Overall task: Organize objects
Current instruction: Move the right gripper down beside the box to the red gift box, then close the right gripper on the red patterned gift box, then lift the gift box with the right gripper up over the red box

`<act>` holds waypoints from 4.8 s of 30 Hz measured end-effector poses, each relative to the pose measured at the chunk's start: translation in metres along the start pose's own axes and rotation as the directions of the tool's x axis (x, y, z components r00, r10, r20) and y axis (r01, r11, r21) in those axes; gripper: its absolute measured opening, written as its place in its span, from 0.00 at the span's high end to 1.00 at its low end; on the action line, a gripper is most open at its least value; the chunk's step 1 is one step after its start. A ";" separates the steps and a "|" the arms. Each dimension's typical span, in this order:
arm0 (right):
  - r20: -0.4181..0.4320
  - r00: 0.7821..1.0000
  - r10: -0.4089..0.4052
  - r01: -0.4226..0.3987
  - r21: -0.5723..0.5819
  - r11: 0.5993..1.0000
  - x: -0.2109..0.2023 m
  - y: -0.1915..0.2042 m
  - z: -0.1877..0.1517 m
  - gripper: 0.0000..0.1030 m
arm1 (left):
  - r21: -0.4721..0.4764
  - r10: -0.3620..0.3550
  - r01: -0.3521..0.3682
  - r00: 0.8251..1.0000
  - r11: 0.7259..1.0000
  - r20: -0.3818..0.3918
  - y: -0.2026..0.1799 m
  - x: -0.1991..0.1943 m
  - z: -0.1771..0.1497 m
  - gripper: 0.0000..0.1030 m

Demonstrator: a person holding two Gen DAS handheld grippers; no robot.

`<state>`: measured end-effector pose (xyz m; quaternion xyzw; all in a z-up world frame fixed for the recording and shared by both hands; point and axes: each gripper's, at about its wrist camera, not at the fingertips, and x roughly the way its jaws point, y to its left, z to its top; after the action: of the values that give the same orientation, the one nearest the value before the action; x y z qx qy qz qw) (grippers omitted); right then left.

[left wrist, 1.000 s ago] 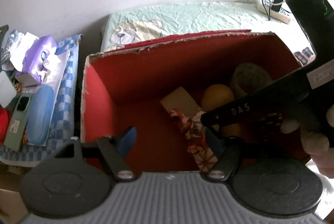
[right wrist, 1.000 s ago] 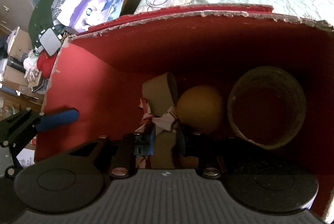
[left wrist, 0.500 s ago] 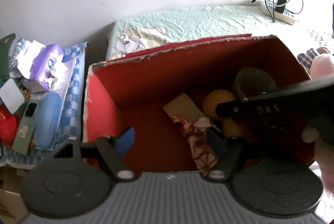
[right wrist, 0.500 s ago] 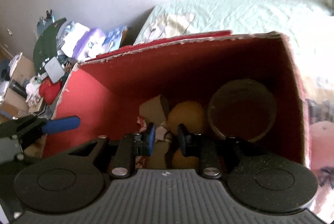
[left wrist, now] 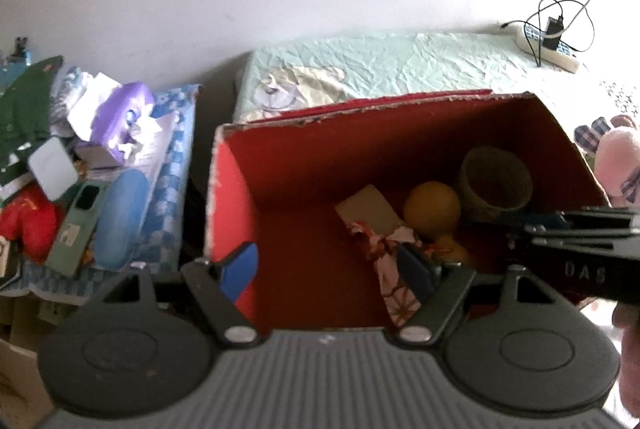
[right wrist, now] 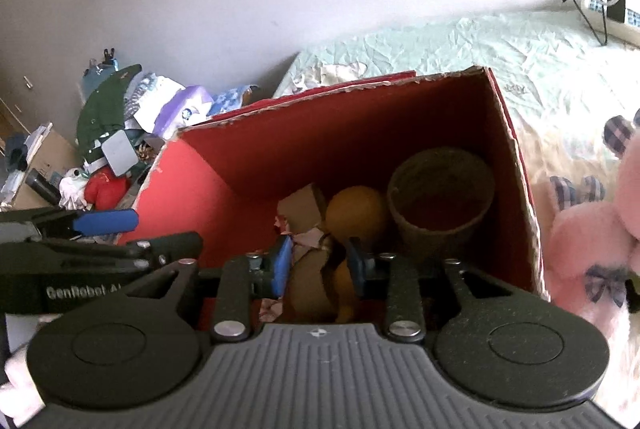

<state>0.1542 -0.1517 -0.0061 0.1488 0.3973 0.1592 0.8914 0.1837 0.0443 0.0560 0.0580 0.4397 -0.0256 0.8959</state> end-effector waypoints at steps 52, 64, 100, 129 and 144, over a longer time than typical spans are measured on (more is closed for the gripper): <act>-0.298 0.917 0.266 -0.216 0.191 0.958 -0.001 0.016 -0.083 0.51 | -0.199 -0.249 0.205 0.941 0.958 -0.230 0.013 -0.023 -0.147 0.08; -0.393 0.882 0.260 -0.211 0.164 0.964 0.034 0.030 -0.095 0.43 | -0.164 -0.245 0.204 0.926 0.965 -0.289 0.000 0.000 -0.150 0.12; -0.345 0.901 0.262 -0.188 0.233 0.954 0.012 -0.001 -0.096 0.44 | -0.003 -0.175 0.185 0.927 0.983 -0.332 -0.040 0.008 -0.141 0.14; -0.203 0.976 0.075 -0.013 0.294 0.956 -0.064 -0.041 -0.100 0.45 | 0.259 -0.239 0.332 0.912 0.907 -0.333 -0.133 -0.013 -0.117 0.14; -0.043 0.997 -0.067 0.078 0.380 0.922 -0.137 -0.066 -0.088 0.45 | 0.469 -0.350 0.432 0.901 0.771 -0.255 -0.202 -0.051 -0.089 0.14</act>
<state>0.0125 -0.2545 0.0021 0.3019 0.4387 0.0480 0.8450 0.0634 -0.1452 0.0259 0.2040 0.4862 -0.3235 0.7857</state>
